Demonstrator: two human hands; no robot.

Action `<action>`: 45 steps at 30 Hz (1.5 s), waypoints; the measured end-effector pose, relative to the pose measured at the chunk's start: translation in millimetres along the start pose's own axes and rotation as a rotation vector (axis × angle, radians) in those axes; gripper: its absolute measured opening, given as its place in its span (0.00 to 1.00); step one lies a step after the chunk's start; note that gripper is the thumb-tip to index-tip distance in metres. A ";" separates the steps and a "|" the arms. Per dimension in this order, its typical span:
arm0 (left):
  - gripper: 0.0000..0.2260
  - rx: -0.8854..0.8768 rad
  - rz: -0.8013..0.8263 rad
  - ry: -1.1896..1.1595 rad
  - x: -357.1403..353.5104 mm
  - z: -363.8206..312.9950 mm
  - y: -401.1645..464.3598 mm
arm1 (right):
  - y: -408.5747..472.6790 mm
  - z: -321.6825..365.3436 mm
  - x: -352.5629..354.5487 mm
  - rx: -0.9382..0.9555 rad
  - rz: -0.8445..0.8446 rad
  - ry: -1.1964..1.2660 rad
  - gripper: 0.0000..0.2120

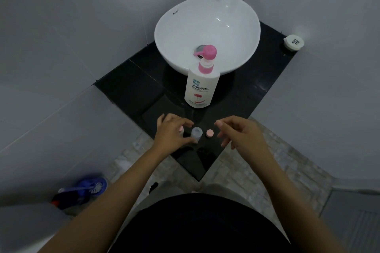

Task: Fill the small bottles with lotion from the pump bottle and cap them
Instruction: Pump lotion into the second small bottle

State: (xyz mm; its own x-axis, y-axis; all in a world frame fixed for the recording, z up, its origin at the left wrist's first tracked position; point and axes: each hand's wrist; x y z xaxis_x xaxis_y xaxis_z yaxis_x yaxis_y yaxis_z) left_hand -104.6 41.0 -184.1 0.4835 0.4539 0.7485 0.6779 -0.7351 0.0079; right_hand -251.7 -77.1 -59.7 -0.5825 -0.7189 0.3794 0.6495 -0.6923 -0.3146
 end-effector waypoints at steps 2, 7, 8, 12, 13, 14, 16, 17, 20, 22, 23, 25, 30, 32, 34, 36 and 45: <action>0.22 -0.028 -0.002 0.075 0.0 -1.9 0.8 | -0.5 0.2 1.1 0.000 -0.005 0.016 0.08; 0.24 -0.098 0.022 0.255 4.8 -6.5 5.1 | -2.0 0.0 2.4 -0.002 -0.006 0.023 0.08; 0.24 -0.103 0.030 0.277 5.7 -8.0 5.3 | -2.1 0.1 2.3 -0.002 -0.004 0.021 0.08; 0.23 -0.108 0.040 0.318 7.4 -14.9 2.4 | -2.2 0.4 2.3 -0.001 0.009 0.011 0.09; 0.23 -0.107 0.044 0.327 7.4 -16.2 1.5 | -2.2 0.6 2.6 -0.002 0.011 0.012 0.09; 0.22 -0.107 0.049 0.336 7.1 -17.0 0.6 | -2.1 0.6 2.9 -0.002 0.013 0.015 0.09; 0.20 -0.098 0.053 0.337 6.2 -17.8 -0.7 | -2.2 0.3 3.9 -0.002 0.017 0.014 0.09; 0.18 -0.089 0.052 0.330 5.8 -18.3 -1.1 | -2.3 0.1 4.4 -0.005 0.021 0.008 0.09; 0.15 -0.060 0.031 0.302 4.1 -19.7 -2.8 | -2.2 -1.9 7.6 -0.013 0.032 -0.003 0.08; 0.14 -0.042 -0.008 0.276 3.0 -20.3 -4.2 | -1.6 -3.6 11.1 -0.010 0.040 -0.010 0.08; 0.14 -0.036 -0.033 0.258 2.7 -20.7 -5.3 | -1.3 -4.5 13.3 -0.009 0.044 -0.014 0.08; 0.14 -0.021 -0.102 0.198 2.9 -21.9 -8.1 | 0.3 -6.1 17.9 -0.004 0.048 -0.023 0.08; 0.13 0.088 -0.249 0.060 2.7 -31.7 -12.9 | 7.2 -6.9 27.1 0.017 0.108 -0.074 0.06; 0.13 0.114 -0.282 0.015 0.2 -33.9 -13.0 | 11.1 -5.6 29.8 0.036 0.134 -0.091 0.05; 0.12 0.131 -0.322 -0.050 -1.5 -36.6 -13.4 | 14.4 -3.8 33.1 0.046 0.156 -0.082 0.05; 0.11 0.150 -0.390 -0.130 0.7 -43.1 -13.3 | 16.7 -1.2 37.5 0.046 0.167 -0.062 0.05; 0.11 0.200 -0.613 -0.510 49.7 -74.8 5.6 | 65.3 61.0 46.7 0.389 -0.016 -0.026 0.07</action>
State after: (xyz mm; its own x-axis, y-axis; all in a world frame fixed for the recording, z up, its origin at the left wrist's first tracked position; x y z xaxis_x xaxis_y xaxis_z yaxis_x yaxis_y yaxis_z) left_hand -118.2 21.7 -97.3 0.1553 0.9541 0.2561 0.9660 -0.2009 0.1629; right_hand -206.7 -152.0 -9.4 -0.5849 -0.7029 0.4047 0.7801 -0.6242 0.0434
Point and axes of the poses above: each hand's wrist, its own y-axis towards the middle knuckle, its own x-axis out of the back of the hand, z = x × y, and after that the axes turned 5 degrees about -z, right-handed
